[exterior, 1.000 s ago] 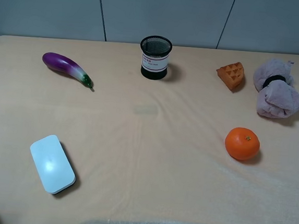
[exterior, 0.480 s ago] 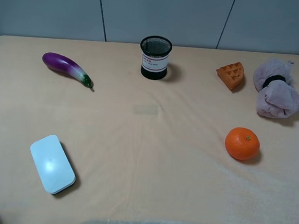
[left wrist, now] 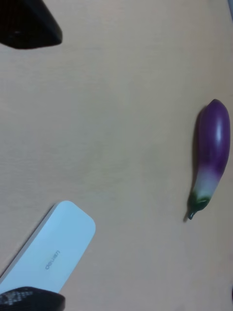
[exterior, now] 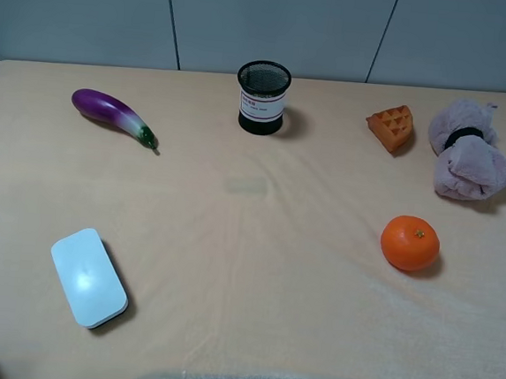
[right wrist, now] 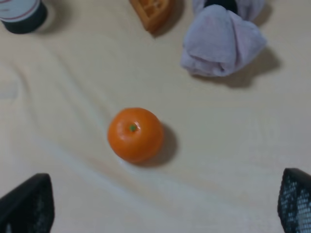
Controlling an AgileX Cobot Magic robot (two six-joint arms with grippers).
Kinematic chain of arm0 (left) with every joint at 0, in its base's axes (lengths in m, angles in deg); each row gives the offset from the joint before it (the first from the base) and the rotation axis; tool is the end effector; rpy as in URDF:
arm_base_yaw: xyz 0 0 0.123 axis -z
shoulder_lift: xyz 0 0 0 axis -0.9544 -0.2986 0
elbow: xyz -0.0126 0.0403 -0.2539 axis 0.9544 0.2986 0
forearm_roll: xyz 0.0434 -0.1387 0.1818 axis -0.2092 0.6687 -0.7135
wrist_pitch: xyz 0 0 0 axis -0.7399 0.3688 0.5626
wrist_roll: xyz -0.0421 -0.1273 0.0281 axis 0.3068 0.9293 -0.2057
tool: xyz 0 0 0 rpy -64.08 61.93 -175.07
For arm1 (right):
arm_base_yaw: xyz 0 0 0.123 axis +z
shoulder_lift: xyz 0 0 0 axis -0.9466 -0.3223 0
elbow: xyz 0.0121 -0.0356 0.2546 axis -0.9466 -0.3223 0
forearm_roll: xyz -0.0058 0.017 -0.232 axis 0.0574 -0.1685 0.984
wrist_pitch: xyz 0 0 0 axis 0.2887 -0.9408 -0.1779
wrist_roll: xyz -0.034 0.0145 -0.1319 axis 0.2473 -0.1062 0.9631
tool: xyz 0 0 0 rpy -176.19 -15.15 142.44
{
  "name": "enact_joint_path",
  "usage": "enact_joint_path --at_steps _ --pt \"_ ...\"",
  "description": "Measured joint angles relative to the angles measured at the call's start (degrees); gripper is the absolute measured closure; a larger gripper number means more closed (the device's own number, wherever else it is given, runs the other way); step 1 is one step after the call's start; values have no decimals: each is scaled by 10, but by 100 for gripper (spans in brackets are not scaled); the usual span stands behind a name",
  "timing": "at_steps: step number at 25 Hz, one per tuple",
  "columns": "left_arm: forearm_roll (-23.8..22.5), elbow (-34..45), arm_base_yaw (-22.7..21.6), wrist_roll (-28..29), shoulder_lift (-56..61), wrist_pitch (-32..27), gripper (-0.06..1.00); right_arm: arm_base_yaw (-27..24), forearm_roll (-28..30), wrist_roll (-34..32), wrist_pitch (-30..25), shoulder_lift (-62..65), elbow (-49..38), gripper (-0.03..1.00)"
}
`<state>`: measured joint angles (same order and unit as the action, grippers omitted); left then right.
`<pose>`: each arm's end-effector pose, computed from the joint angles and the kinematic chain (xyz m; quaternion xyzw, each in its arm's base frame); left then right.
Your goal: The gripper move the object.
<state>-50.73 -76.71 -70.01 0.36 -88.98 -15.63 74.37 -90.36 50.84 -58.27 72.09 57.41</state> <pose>0.0470 -0.0078 0.2439 0.0882 0.8507 0.0059 0.5181 0.0633 0.0081 0.2817 0.0078 0.9082 0.0454 0.4161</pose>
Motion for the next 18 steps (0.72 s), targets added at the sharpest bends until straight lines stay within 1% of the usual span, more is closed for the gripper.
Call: enact_joint_path --at_steps 5,8,13,18 --pt "0 0 0 0 0 0 -3 0 50 0 5 84 -53 28" --pt "0 0 0 0 0 0 -3 0 73 0 22 126 -75 28" --pt "0 0 0 0 0 0 -3 0 79 0 60 177 -113 28" --pt "0 0 0 0 0 0 -3 0 79 0 98 181 -131 28"
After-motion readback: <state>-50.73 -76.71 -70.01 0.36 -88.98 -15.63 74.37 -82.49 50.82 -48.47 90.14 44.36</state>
